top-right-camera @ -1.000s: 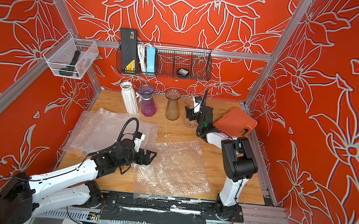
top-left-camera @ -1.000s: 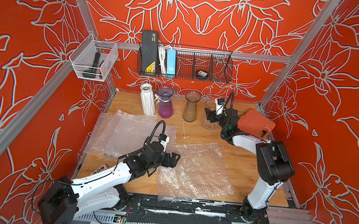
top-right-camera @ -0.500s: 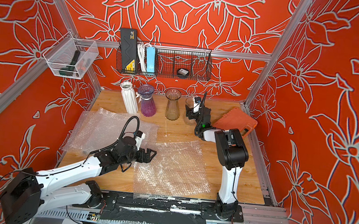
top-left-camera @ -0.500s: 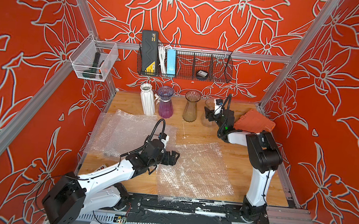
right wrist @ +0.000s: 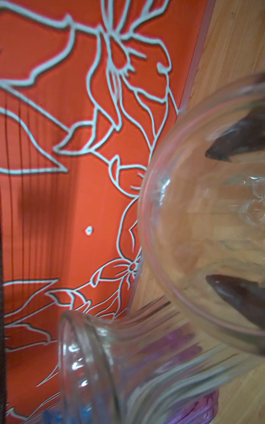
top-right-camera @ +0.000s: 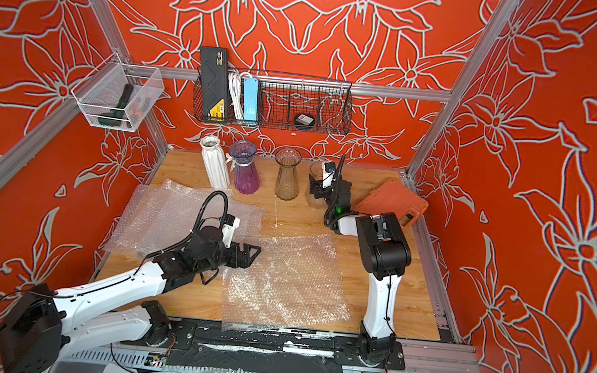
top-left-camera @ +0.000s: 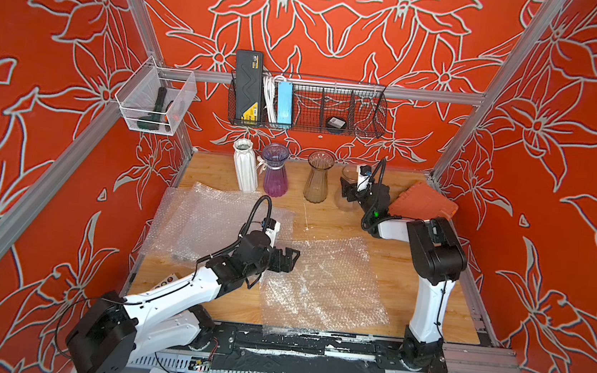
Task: Unwrap the vase from the bubble wrap
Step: Place the vase at the center of the board.
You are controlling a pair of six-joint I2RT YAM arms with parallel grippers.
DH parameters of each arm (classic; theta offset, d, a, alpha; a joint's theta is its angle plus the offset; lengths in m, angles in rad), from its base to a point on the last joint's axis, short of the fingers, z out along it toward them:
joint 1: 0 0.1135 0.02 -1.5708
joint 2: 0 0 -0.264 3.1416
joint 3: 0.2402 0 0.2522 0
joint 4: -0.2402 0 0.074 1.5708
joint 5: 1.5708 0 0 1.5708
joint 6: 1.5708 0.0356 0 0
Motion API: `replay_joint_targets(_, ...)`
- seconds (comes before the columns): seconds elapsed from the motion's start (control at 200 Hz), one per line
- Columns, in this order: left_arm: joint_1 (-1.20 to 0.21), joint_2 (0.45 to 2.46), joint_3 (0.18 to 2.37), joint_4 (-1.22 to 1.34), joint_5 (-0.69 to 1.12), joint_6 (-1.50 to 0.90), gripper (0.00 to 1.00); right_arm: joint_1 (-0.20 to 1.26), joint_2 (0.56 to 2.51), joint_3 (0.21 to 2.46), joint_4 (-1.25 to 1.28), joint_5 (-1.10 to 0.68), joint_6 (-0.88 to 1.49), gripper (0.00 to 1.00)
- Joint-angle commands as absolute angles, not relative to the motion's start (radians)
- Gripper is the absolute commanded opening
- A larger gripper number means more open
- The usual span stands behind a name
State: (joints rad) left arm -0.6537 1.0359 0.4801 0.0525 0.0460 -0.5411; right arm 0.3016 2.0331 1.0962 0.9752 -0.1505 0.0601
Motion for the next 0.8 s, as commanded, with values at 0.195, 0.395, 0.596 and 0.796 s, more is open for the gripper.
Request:
replay_joint_targets(0.195,-0.647,1.051,0.503,0.069,0.041,-0.549,0.96,0.299,1.933,1.053,1.059,-0.114,0.024,0.98)
replay_joint_targets(0.395,-0.648,1.030,0.507,0.062,0.044,-0.556,0.96,0.300,1.860,0.998,1.019,-0.110,0.009,0.98)
replay_joint_targets(0.596,-0.648,0.997,0.508,0.047,0.053,-0.563,0.96,0.301,1.788,0.951,0.942,-0.112,0.008,0.98)
replay_joint_targets(0.796,-0.647,0.934,0.510,0.013,0.044,-0.559,0.96,0.302,1.743,0.928,0.894,-0.108,-0.003,0.98)
